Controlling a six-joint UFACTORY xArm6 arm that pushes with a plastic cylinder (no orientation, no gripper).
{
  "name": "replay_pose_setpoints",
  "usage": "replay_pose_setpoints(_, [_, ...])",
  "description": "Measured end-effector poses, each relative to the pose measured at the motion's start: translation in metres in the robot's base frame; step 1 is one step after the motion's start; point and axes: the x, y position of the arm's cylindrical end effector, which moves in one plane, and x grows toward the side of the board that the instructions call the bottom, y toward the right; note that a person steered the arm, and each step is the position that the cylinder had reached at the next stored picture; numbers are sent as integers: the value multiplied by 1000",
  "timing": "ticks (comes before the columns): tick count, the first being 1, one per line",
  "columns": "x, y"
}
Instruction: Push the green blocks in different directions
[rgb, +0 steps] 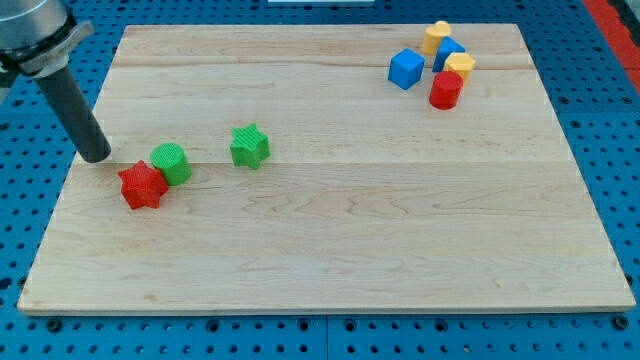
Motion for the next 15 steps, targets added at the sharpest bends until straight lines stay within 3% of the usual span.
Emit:
replay_pose_setpoints(3, [-19,171])
replay_pose_setpoints(5, [20,196])
replay_pose_setpoints(6, [-26,218])
replay_pose_setpoints(8, [-50,273])
replay_pose_setpoints(9, [-82,278])
replay_pose_setpoints(10, [-48,293])
replay_pose_setpoints(11, [-17,246])
replay_pose_setpoints(12, [-46,183])
replay_pose_setpoints(14, [-90,241])
replay_pose_setpoints(15, [-95,195])
